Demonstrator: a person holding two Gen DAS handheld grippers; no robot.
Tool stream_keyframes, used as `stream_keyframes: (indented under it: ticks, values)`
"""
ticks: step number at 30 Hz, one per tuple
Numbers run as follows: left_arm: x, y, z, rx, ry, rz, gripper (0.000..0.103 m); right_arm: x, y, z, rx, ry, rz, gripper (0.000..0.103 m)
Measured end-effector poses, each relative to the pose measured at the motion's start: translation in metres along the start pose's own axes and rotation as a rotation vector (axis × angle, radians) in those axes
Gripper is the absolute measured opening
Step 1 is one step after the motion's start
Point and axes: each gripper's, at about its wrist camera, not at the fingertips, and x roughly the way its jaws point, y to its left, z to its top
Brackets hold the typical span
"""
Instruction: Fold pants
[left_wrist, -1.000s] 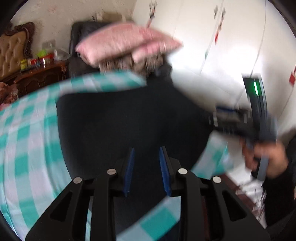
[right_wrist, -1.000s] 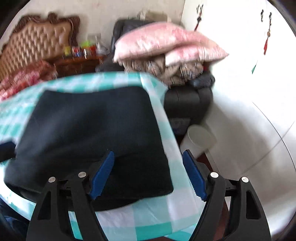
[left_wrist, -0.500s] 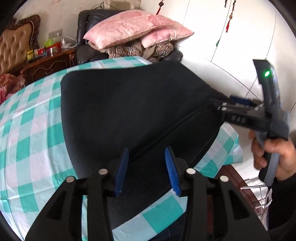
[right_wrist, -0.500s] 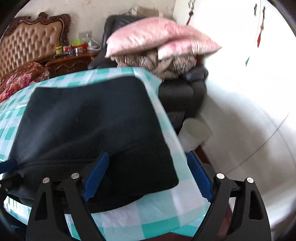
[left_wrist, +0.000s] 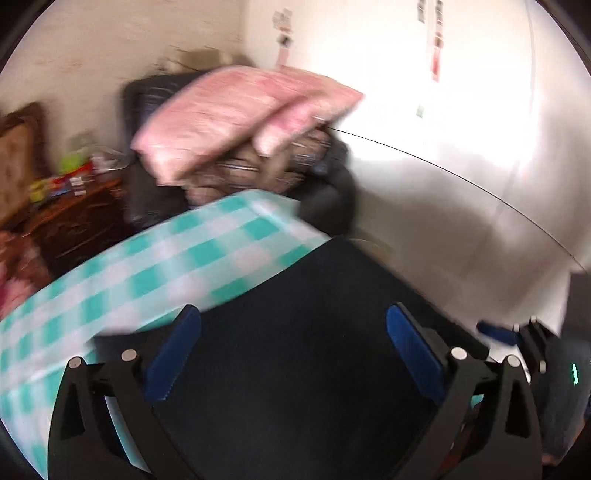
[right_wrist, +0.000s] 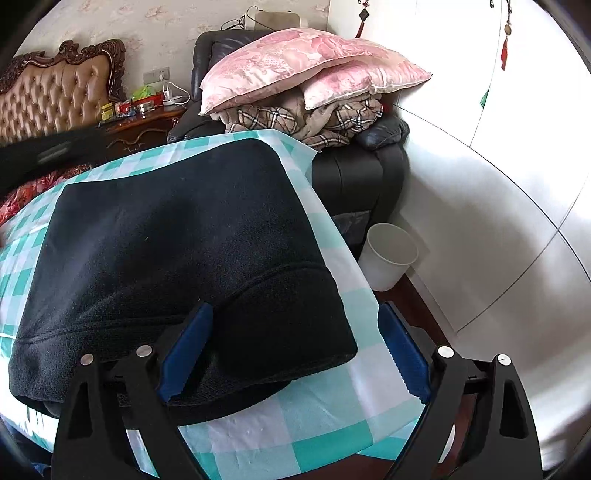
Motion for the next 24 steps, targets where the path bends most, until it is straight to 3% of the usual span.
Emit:
stream_keyframes:
  ticks: [1,3,5,6,7,9,13,15,19,21,24]
  values:
    - [0.014,-0.003,0.006,0.009,0.016,0.007,0.099,0.0,0.001,0.0,-0.002,0.001,-0.003,0.087]
    - [0.048,-0.013,0.017,0.058,0.064,0.036,0.087,0.0,0.001,0.0,-0.001,0.002,-0.003,0.087]
    - [0.081,-0.015,0.019,0.043,0.153,0.064,0.069,0.001,0.0,0.0,0.004,0.005,0.0,0.087]
    - [0.102,-0.014,0.017,0.021,0.24,0.075,0.068,0.001,0.0,0.0,0.004,0.007,0.001,0.087]
    - [0.113,-0.012,0.015,-0.007,0.267,0.074,0.071,0.002,0.0,0.0,0.005,0.008,0.001,0.087]
    - [0.111,-0.011,0.013,-0.015,0.248,0.087,0.075,0.002,0.0,-0.001,0.005,0.008,-0.005,0.087]
    - [0.065,-0.001,0.008,-0.058,0.148,0.069,0.075,0.002,0.0,-0.002,0.008,0.009,0.003,0.088]
    - [0.025,0.005,-0.001,-0.083,0.079,0.061,0.083,0.001,0.0,-0.003,0.012,0.006,0.0,0.088]
    - [-0.054,0.016,-0.049,-0.168,0.048,0.061,0.091,-0.003,0.001,-0.003,0.032,0.004,-0.009,0.087]
    - [-0.084,0.009,-0.076,-0.149,0.044,0.135,0.1,-0.009,0.004,-0.003,0.029,0.002,-0.018,0.087]
    - [-0.121,-0.006,-0.116,-0.113,0.024,0.199,0.101,-0.032,0.013,-0.007,0.012,-0.023,-0.016,0.087]
